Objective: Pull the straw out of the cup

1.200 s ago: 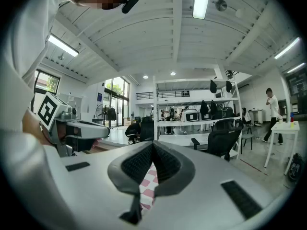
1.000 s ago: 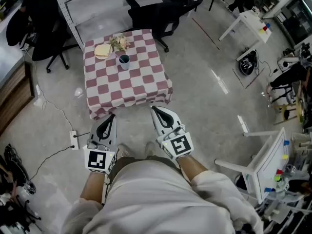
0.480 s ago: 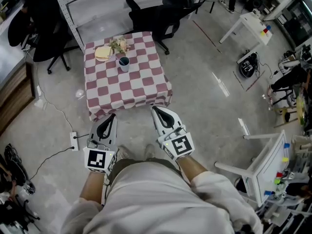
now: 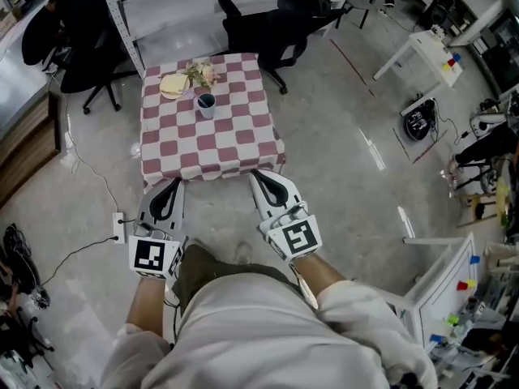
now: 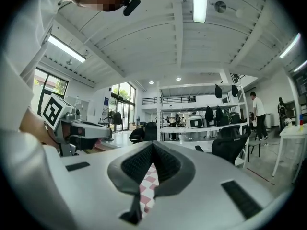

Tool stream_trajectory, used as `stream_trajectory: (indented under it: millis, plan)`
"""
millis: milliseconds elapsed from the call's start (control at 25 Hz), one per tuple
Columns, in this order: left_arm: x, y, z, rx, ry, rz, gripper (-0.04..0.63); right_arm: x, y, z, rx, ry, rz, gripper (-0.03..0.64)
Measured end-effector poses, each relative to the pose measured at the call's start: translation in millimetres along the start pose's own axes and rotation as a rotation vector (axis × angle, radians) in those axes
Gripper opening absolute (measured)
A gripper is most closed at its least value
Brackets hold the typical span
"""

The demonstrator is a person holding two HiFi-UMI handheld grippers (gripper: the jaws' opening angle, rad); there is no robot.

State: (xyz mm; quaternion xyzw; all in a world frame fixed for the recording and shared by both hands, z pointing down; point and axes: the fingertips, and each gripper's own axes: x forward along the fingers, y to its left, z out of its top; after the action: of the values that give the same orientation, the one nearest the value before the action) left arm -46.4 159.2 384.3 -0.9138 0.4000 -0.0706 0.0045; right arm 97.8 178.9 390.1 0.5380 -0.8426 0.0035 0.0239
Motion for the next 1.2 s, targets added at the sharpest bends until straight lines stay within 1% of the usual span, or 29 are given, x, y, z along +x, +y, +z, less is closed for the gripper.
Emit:
stream_trajectory:
  millis: [240, 480, 960, 1200]
  plan:
    - [18.4, 7.2, -0.7, 0.003, -0.001, 0.012, 0.003, 15.5, -15.8, -7.9, -0.001, 0.013, 0.015, 0.005]
    - [52.8, 43.0, -4.4, -0.001, -0.013, -0.006, 0.003, 55.6, -28.6, -6.6, -0.021, 0.016, -0.006, 0.005]
    - [118.5, 128.1, -12.5, -0.017, -0.013, -0.104, 0.003, 158.1, -49.5, -10.1, -0.040, 0.048, -0.091, 0.005]
    - [140.0, 168.2, -14.5, -0.031, -0.008, -0.159, 0.003, 206.2, -52.2, -10.3, -0.050, 0.065, -0.131, 0.005]
